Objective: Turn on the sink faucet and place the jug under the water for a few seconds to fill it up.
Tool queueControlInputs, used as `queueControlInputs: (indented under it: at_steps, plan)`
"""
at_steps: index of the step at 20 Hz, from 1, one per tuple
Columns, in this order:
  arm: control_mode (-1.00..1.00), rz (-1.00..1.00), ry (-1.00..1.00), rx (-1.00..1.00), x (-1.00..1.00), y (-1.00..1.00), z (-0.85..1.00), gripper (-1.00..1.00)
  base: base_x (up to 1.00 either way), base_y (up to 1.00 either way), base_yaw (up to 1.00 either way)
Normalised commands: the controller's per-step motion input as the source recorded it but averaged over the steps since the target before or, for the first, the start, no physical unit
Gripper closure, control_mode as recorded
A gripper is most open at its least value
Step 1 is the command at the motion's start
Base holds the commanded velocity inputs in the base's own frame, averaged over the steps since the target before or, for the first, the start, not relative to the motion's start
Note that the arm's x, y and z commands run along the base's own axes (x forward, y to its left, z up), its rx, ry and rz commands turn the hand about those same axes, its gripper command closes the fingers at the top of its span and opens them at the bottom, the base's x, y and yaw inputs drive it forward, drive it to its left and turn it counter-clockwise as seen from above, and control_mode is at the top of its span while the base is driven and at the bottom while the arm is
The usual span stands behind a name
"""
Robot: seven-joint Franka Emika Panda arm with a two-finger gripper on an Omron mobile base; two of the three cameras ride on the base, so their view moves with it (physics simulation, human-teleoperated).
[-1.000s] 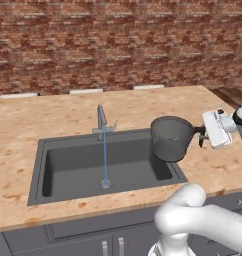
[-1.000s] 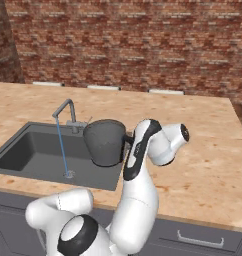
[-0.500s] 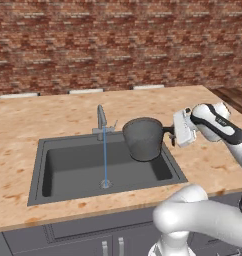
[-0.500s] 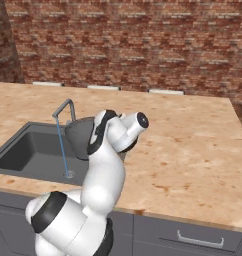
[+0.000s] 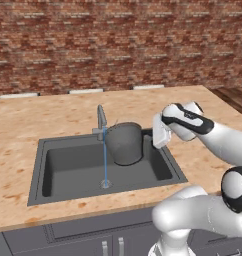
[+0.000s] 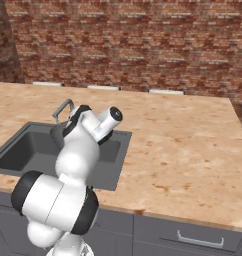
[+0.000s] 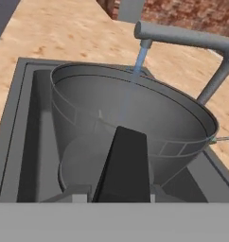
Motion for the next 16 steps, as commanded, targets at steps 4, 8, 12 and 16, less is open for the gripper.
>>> queueControlInputs:
  at_steps: [4, 8, 12, 16]
  plan:
    - [-1.00, 0.00, 0.14, 0.00, 0.09, 0.49, 0.00, 1.00, 0.00, 0.00, 0.00]
    - [-1.00, 0.00, 0.11, 0.00, 0.22, 0.33, -0.05, 1.00, 0.00, 0.00, 0.00]
    - [-1.00, 0.00, 0.05, 0.00, 0.33, 0.21, -0.04, 1.00, 0.00, 0.00, 0.00]
    - [-1.00, 0.00, 0.00, 0.00, 0.35, 0.08, -0.05, 1.00, 0.00, 0.00, 0.00]
